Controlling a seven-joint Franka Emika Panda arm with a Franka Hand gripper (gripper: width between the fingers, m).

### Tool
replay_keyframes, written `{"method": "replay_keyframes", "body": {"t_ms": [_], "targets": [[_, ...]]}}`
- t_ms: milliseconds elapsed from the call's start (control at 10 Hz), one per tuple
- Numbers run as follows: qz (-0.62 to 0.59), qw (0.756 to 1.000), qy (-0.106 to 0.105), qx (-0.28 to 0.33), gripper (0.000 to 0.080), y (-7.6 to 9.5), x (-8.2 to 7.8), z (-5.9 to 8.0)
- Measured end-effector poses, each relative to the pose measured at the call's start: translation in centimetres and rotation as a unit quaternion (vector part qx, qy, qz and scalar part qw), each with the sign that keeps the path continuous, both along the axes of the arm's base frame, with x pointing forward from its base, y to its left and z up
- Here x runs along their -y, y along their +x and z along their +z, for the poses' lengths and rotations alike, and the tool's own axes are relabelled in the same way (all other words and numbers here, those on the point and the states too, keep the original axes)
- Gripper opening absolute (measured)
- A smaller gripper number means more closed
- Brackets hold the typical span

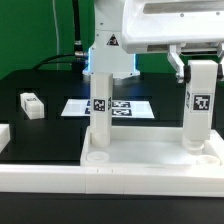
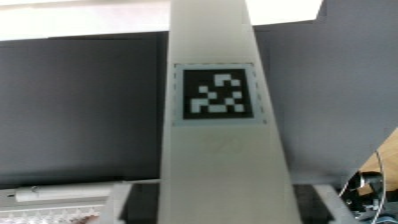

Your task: Assemble desk

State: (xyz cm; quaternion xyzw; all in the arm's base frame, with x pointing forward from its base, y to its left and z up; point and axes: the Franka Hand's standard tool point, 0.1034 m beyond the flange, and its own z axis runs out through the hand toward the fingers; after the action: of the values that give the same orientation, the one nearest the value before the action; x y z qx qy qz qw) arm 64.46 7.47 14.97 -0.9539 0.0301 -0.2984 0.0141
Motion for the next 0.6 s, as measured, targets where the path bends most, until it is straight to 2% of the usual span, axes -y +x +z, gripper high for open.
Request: {"method": "replay_keyframes", "body": {"t_ms": [100, 300, 600], "targets": [[0.015, 1.0, -0.009, -0.004, 0.029, -0.5, -0.4, -0.4], [0.024, 1.0, -0.007, -0.01, 0.029, -1.4, -2.0, -1.1], [0.027, 1.0, -0.007, -0.015, 0.029, -1.8, -2.4, -1.7]]}}
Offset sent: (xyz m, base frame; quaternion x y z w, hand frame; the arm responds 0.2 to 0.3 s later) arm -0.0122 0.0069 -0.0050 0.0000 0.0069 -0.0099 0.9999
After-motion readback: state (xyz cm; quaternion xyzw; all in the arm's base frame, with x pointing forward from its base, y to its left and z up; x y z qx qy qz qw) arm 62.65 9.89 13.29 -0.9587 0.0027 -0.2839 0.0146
